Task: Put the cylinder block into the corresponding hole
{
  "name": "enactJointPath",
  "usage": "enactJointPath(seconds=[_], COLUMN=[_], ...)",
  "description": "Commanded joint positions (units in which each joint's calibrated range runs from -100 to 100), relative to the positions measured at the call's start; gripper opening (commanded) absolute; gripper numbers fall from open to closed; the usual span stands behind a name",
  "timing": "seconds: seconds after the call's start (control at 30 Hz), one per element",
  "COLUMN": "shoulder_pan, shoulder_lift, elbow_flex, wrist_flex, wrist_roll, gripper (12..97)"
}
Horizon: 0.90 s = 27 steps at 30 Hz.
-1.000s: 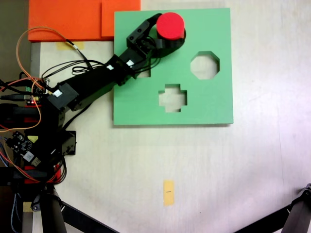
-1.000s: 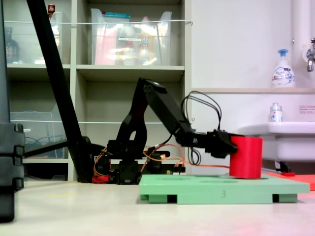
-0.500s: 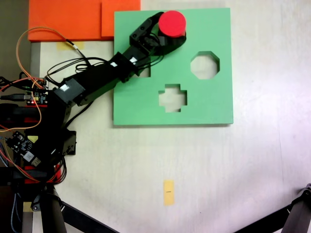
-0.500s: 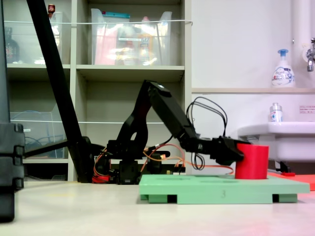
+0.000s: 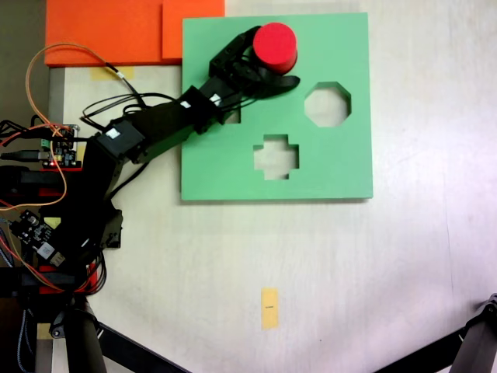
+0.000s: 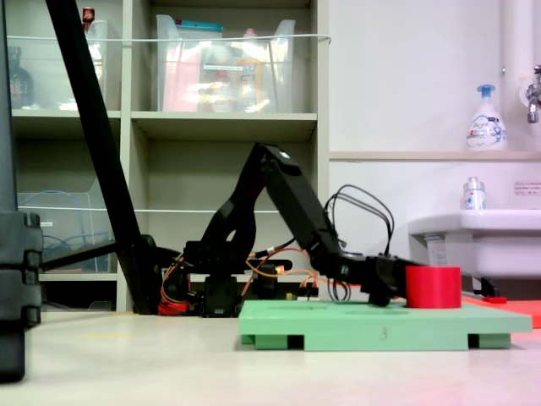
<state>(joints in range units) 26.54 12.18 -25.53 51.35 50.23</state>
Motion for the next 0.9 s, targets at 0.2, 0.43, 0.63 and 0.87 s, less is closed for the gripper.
enactJointPath(seconds=[0.2, 0.43, 0.63, 0.87], shoulder_pan=[-1.6, -5.1, -9.8, -16.3], shoulder_lift=[-35.5, -75.2, -106.9, -112.2], elbow_flex=[-13.0, -16.4, -22.5, -47.4], wrist_flex=[-4.8, -31.8, -52.2, -47.6], wrist_roll=[-2.5, -7.8, -26.1, -43.0], gripper=[89.1, 60.3, 41.7, 46.2])
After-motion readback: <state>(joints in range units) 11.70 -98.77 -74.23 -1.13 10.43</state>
